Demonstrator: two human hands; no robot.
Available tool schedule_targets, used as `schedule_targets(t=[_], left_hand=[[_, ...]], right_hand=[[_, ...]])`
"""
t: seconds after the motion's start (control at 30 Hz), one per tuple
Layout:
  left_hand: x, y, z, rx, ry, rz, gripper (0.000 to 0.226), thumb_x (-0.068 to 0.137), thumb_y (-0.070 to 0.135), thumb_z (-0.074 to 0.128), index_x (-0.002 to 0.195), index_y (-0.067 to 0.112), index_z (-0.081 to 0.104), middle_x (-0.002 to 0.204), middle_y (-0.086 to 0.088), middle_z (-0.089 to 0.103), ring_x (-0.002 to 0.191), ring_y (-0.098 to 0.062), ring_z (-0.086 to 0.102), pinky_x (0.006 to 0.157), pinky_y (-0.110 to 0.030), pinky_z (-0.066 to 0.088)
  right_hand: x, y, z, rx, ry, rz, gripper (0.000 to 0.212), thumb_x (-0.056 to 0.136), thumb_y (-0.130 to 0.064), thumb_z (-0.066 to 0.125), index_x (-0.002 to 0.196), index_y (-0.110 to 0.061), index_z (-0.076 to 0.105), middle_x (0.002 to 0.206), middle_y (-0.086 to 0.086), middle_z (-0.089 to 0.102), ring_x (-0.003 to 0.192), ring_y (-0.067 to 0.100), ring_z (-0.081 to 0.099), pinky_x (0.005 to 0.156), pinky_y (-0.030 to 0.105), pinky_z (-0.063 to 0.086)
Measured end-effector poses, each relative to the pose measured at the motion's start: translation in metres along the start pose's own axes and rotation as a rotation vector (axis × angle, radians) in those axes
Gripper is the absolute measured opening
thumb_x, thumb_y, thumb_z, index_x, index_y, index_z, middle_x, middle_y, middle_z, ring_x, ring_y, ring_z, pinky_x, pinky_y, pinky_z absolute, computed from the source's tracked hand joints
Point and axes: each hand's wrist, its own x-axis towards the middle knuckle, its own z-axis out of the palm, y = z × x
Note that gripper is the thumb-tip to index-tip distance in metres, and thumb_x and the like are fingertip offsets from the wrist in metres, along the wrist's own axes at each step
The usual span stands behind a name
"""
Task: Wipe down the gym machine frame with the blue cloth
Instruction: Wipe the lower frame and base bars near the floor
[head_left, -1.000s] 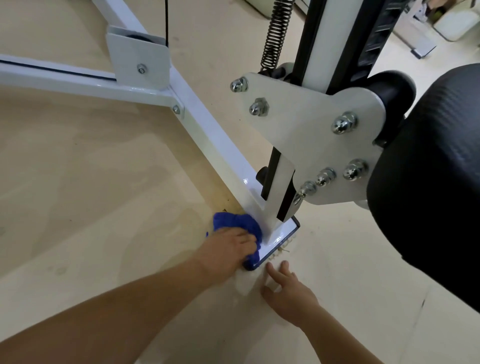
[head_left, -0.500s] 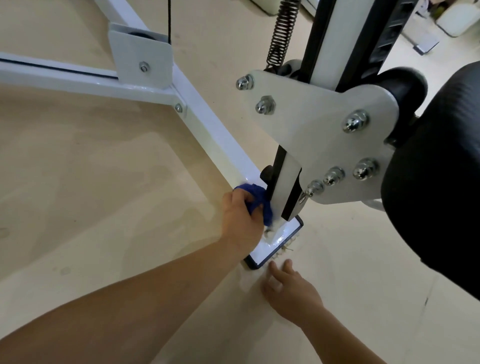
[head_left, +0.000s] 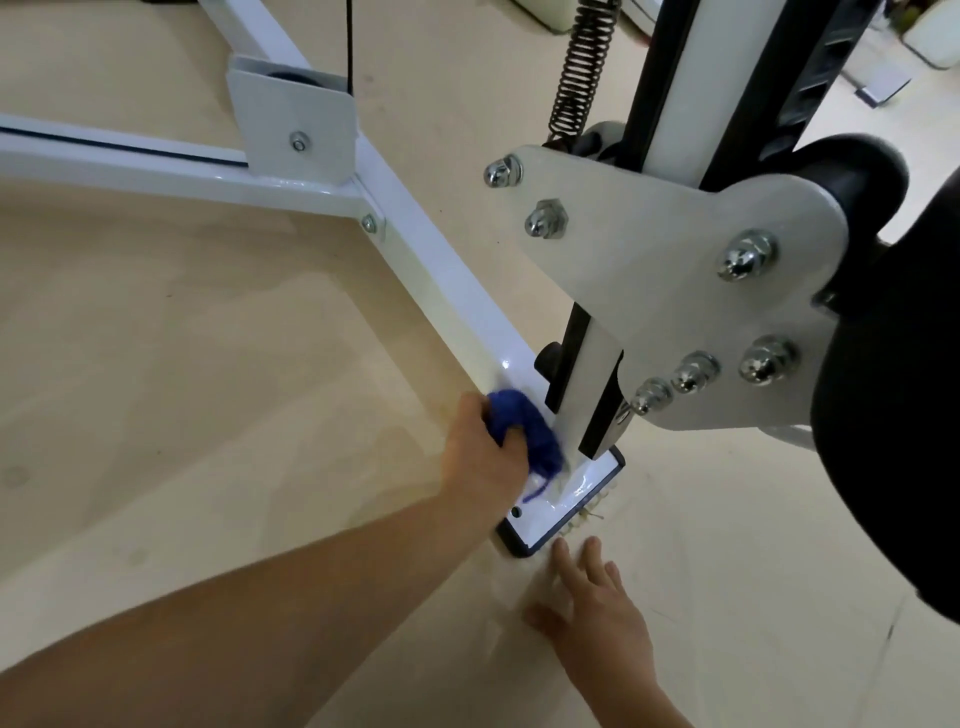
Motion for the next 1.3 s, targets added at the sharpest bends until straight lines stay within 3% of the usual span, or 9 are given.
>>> schedule_targets(t=[0.13, 0.2, 0.33, 0.57, 0.77, 0.93, 1.0, 1.13, 1.3], left_hand=[[-0.019, -0.019, 0.011, 0.079, -0.274, 0.06, 0.019, 0.092, 0.007, 0.057, 0.102, 0.019, 0.047, 0.099, -0.01, 0.066, 0.092, -0.024, 0.068, 0.081, -0.03, 0.058], [0.001, -0.007, -0.002, 0.073, -0.175, 0.077, 0.018, 0.093, 0.002, 0.052, 0.104, 0.016, 0.046, 0.09, -0.004, 0.064, 0.083, -0.016, 0.067, 0.067, -0.017, 0.054], [0.045, 0.026, -0.028, -0.212, 0.08, -0.013, 0.028, 0.091, -0.012, 0.034, 0.091, 0.015, 0.04, 0.055, -0.009, 0.06, 0.04, -0.025, 0.054, 0.037, -0.029, 0.038], [-0.021, -0.019, -0.002, 0.288, -0.404, 0.136, 0.013, 0.092, 0.011, 0.056, 0.097, 0.023, 0.056, 0.083, 0.01, 0.069, 0.082, -0.015, 0.068, 0.073, -0.027, 0.05], [-0.005, -0.009, -0.026, 0.192, -0.023, 0.074, 0.019, 0.091, 0.007, 0.053, 0.089, 0.024, 0.046, 0.078, -0.001, 0.061, 0.073, -0.024, 0.063, 0.066, -0.036, 0.053], [-0.032, 0.071, -0.022, -0.096, 0.046, 0.389, 0.029, 0.089, 0.004, 0.058, 0.105, 0.027, 0.05, 0.089, 0.018, 0.066, 0.073, -0.005, 0.066, 0.063, -0.023, 0.053], [-0.039, 0.097, -0.024, -0.148, 0.012, 0.499, 0.031, 0.09, -0.001, 0.057, 0.106, 0.025, 0.052, 0.089, 0.02, 0.068, 0.073, -0.005, 0.068, 0.061, -0.018, 0.052], [-0.036, 0.087, -0.019, -0.206, -0.123, 0.645, 0.043, 0.09, -0.017, 0.044, 0.094, 0.025, 0.053, 0.077, -0.004, 0.065, 0.066, -0.036, 0.064, 0.051, -0.044, 0.051], [-0.031, 0.038, -0.017, 0.004, -0.195, 0.468, 0.035, 0.087, -0.006, 0.045, 0.084, 0.026, 0.057, 0.072, -0.007, 0.064, 0.06, -0.02, 0.059, 0.061, -0.033, 0.05]], right_hand=[[-0.001, -0.002, 0.001, -0.026, -0.009, 0.007, 0.084, 0.099, -0.057, 0.053, 0.161, -0.043, -0.002, 0.171, -0.002, -0.012, 0.158, 0.028, 0.001, 0.125, 0.036, 0.017], [-0.002, 0.0, 0.002, -0.013, -0.024, 0.011, 0.085, 0.099, -0.054, 0.055, 0.161, -0.042, -0.003, 0.17, -0.001, -0.015, 0.158, 0.029, -0.001, 0.126, 0.036, 0.016], [0.001, 0.0, 0.002, -0.008, -0.048, 0.017, 0.086, 0.1, -0.055, 0.053, 0.16, -0.042, -0.007, 0.169, -0.001, -0.02, 0.158, 0.03, -0.005, 0.127, 0.038, 0.014], [-0.003, -0.004, -0.008, -0.018, -0.003, 0.002, 0.084, 0.092, -0.063, 0.058, 0.16, -0.041, 0.015, 0.17, 0.0, 0.012, 0.153, 0.024, 0.023, 0.117, 0.03, 0.031], [-0.009, 0.001, -0.012, 0.033, -0.014, 0.009, 0.091, 0.086, -0.069, 0.062, 0.159, -0.05, 0.012, 0.171, -0.011, -0.004, 0.158, 0.018, 0.009, 0.121, 0.03, 0.025], [-0.01, -0.002, -0.021, 0.089, -0.001, 0.004, 0.088, 0.086, -0.067, 0.063, 0.158, -0.051, 0.015, 0.171, -0.011, -0.002, 0.157, 0.016, 0.01, 0.122, 0.031, 0.023], [-0.011, -0.003, -0.019, 0.082, -0.013, 0.006, 0.087, 0.086, -0.067, 0.062, 0.158, -0.049, 0.016, 0.171, -0.01, -0.002, 0.158, 0.018, 0.01, 0.122, 0.031, 0.024], [-0.011, -0.004, -0.018, 0.076, -0.023, 0.003, 0.09, 0.087, -0.065, 0.062, 0.159, -0.047, 0.012, 0.171, -0.007, -0.007, 0.158, 0.022, 0.006, 0.123, 0.033, 0.021], [-0.013, -0.009, -0.022, 0.053, -0.074, 0.019, 0.091, 0.09, -0.064, 0.058, 0.161, -0.044, 0.006, 0.171, -0.005, -0.011, 0.158, 0.024, 0.003, 0.124, 0.034, 0.019]])
